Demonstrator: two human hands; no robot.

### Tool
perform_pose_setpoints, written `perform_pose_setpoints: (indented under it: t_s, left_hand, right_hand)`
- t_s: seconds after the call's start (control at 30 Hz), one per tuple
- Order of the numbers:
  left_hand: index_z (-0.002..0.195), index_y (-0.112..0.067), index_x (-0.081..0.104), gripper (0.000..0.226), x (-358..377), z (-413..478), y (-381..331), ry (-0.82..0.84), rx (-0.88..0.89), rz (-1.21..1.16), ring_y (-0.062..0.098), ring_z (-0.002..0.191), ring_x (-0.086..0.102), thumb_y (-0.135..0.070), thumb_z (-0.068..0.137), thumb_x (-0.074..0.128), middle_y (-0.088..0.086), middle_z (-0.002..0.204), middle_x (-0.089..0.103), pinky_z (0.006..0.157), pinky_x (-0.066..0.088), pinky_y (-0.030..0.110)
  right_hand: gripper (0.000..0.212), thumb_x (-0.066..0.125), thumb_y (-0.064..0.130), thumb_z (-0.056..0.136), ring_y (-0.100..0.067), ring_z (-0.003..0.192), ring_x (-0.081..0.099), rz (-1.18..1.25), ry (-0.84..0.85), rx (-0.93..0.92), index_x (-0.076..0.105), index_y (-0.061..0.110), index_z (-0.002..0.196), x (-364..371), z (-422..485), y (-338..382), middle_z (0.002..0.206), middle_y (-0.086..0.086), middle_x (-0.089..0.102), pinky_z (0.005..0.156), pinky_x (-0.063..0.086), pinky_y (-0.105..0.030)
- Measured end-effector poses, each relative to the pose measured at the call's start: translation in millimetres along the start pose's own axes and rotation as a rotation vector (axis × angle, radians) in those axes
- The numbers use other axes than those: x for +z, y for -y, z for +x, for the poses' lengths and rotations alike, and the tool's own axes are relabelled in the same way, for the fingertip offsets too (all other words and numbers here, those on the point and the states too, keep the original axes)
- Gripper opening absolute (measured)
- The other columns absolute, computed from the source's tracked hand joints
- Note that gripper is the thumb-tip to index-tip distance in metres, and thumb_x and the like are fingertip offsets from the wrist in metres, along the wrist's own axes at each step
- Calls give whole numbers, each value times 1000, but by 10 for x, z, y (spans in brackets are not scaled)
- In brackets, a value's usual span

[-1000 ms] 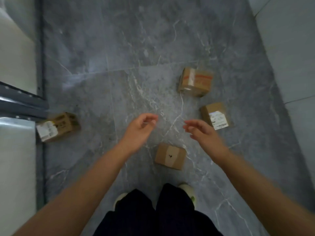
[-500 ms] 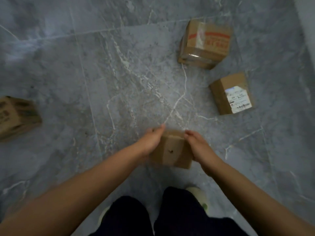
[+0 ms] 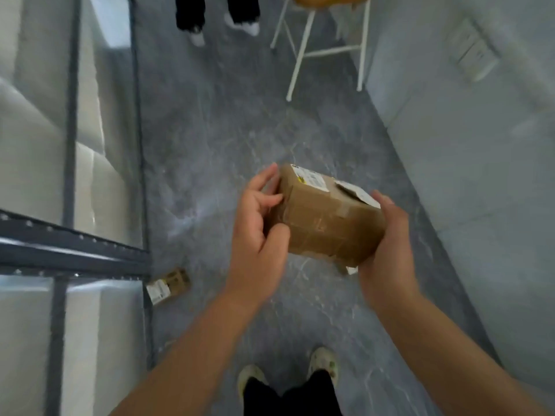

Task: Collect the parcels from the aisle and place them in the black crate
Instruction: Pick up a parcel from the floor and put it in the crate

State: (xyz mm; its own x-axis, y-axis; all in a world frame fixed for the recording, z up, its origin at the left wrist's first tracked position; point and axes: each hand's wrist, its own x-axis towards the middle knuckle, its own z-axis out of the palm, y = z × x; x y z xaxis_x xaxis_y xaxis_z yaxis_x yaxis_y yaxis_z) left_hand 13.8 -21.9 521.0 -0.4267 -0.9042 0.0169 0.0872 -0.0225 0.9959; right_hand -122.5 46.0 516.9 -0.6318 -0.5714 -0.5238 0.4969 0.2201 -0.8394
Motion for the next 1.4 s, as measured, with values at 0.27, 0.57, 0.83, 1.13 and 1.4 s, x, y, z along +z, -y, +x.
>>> perform_pose_setpoints:
  t_s: [0.27, 0.57, 0.83, 1.13, 1.4]
  left_hand:
    - [79, -12, 44, 7, -72, -116, -2206, -77, 206, -119, -2, 106, 61, -6, 81, 47, -10, 118, 61, 79, 49, 14]
    - [128, -22, 48, 48, -143, -389, -3127, -219, 435, 71, 1, 109, 61, -16, 84, 67, -10, 120, 61, 88, 53, 21]
    - [124, -29, 54, 47, -307, -516, -3526, -335, 604, 315, 16, 130, 46, -31, 79, 64, 1, 140, 47, 105, 43, 45]
    - [145, -39, 16, 99, -237, -1496, -3550, -621, 458, 304, 17, 129, 47, -31, 66, 75, 1, 141, 42, 101, 47, 46]
    - [145, -48, -8, 112, -159, -2861, -3524, -922, 353, 291, 22, 128, 50, -29, 72, 74, -5, 146, 42, 97, 48, 53]
  right_hand:
    - [50, 48, 21, 85, 18, 109, 49, -104, 138, -776, 42, 24, 134, 444, -1482, 1676, 124, 22, 48, 85, 41, -4]
    - [87, 59, 37, 74, -11, 133, 40, 32, 384, -918, 16, 22, 148, 700, -2028, 2095, 148, 1, 35, 107, 40, -41]
    - [37, 50, 36, 91, -21, 103, 62, 175, 662, -352, 43, 33, 127, 973, -2051, 2602, 114, 0, 63, 79, 56, -41]
    - [28, 59, 19, 87, -4, 73, 68, -6, 1199, -225, 44, 30, 109, 990, -2308, 2335, 96, 2, 66, 65, 57, -26]
    - [64, 72, 35, 69, -15, 105, 63, -190, 1643, -35, 42, 28, 125, 915, -3301, 1712, 119, 1, 61, 84, 55, -34]
